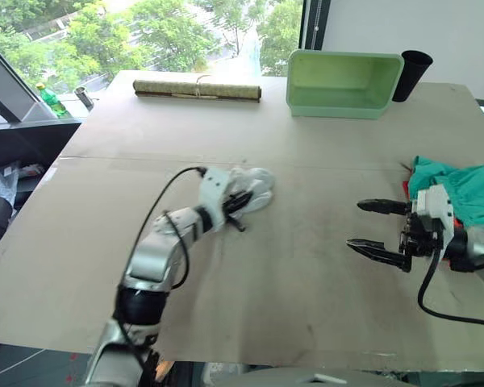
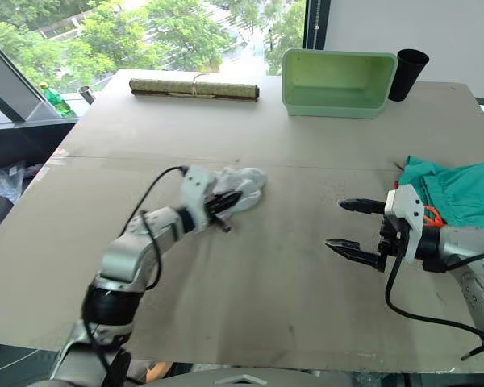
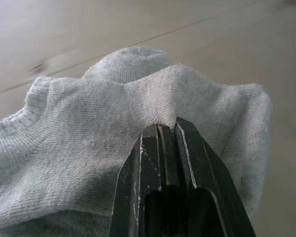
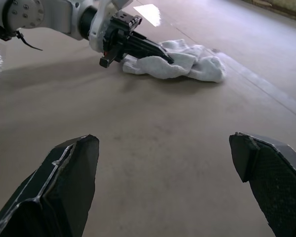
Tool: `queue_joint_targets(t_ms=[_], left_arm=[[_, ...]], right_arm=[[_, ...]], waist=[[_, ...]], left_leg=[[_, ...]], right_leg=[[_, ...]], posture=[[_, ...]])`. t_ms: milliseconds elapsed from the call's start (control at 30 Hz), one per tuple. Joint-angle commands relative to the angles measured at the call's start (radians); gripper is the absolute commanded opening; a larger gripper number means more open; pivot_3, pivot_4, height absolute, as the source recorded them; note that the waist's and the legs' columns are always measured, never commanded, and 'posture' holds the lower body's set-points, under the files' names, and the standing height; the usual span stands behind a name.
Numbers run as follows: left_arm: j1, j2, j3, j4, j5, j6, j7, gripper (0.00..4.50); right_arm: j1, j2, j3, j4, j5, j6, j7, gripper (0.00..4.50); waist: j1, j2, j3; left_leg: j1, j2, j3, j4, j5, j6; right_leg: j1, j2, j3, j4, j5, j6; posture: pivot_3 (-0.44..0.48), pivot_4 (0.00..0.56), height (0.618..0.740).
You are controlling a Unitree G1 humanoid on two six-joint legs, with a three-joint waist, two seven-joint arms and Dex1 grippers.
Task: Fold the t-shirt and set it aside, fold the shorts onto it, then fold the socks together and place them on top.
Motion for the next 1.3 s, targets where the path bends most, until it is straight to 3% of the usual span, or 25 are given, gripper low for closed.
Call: queue_joint_targets(t_ms=[33,167,200,267,467,633,800,1000,1300], left_arm=[[-0.015,-0.02,-0.087,0.005,0.02,-0.038,-0.055,0.03],[-0.029,-0.032,-0.144,0.031,0.029,-0.058,-0.104,0.03],[-0.034,-0.032,-0.148,0.04,0.031,-0.062,-0.111,0.78],[-0.042,-0.03,-0.153,0.051,0.041,-0.081,-0.123,1.47],[-0.041,0.022,-0.143,-0.015,0.022,-0.131,-0.214,4.48],[-0.07,0.19,-0.026,-0.126,-0.123,-0.049,-0.389,4.48],[-0.184,0.239,0.061,0.05,-0.121,-0.078,-0.397,4.48],[-0.339,0.159,0.086,0.385,-0.058,-0.162,-0.314,4.48],[-0.509,0.046,0.03,0.821,0.027,-0.293,-0.402,4.48]], right_arm=[[0.037,0.006,-0.076,-0.074,0.004,-0.023,-0.054,4.5],[0.108,0.015,-0.11,-0.123,0.003,-0.025,-0.094,4.5],[0.12,0.016,-0.113,-0.132,0.004,-0.025,-0.101,4.5],[0.131,0.018,-0.114,-0.144,0.005,-0.023,-0.114,4.5],[0.127,0.02,-0.086,-0.161,0.015,0.047,-0.18,4.5],[0.07,0.045,-0.001,-0.15,-0.007,0.063,-0.213,4.5],[-0.009,0.091,0.076,-0.128,-0.007,0.054,-0.212,4.5],[-0.055,0.128,0.121,-0.121,-0.003,0.052,-0.206,4.5],[-0.067,0.14,0.113,-0.138,0.007,0.06,-0.226,4.5]], waist=[[-0.007,0.0,0.0],[-0.007,0.0,0.0],[-0.007,0.0,0.0],[-0.007,0.0,0.0],[-0.007,-0.001,0.0],[-0.012,-0.001,0.001],[-0.004,-0.002,0.001],[-0.004,-0.005,0.003],[-0.007,-0.008,0.005]], left_leg=[[0.0,0.0,0.0,0.0,0.0,0.0],[0.0,0.001,-0.001,0.0,0.0,0.0],[0.0,0.001,-0.001,0.0,0.0,0.0],[0.0,0.001,-0.001,0.0,0.0,0.0],[0.0,0.001,-0.001,0.001,0.0,0.0],[0.0,0.003,-0.001,0.0,0.0,-0.001],[0.0,0.001,-0.002,0.001,0.0,-0.001],[-0.001,0.0,-0.001,0.001,0.0,0.0],[-0.001,0.0,-0.001,0.001,0.003,-0.004]], right_leg=[[0.0,0.001,0.0,0.0,0.0,0.0],[0.0,0.004,0.0,0.0,0.0,0.0],[0.0,0.004,0.0,0.0,0.0,0.0],[0.0,0.004,0.0,0.0,0.0,0.0],[0.0,0.003,0.002,0.0,0.0,0.0],[-0.001,0.0,0.002,0.0,-0.001,0.0],[0.0,0.003,-0.002,0.0,-0.004,0.0],[0.0,0.003,-0.003,0.0,-0.001,0.002],[0.0,0.005,-0.003,0.0,-0.001,0.002]], posture=[[0.0,0.15,0.74],[0.0,0.15,0.74],[0.0,0.15,0.74],[0.0,0.15,0.74],[0.0,0.15,0.74],[0.0,0.15,0.74],[0.0,0.15,0.74],[0.0,0.15,0.74],[0.0,0.15,0.74]])
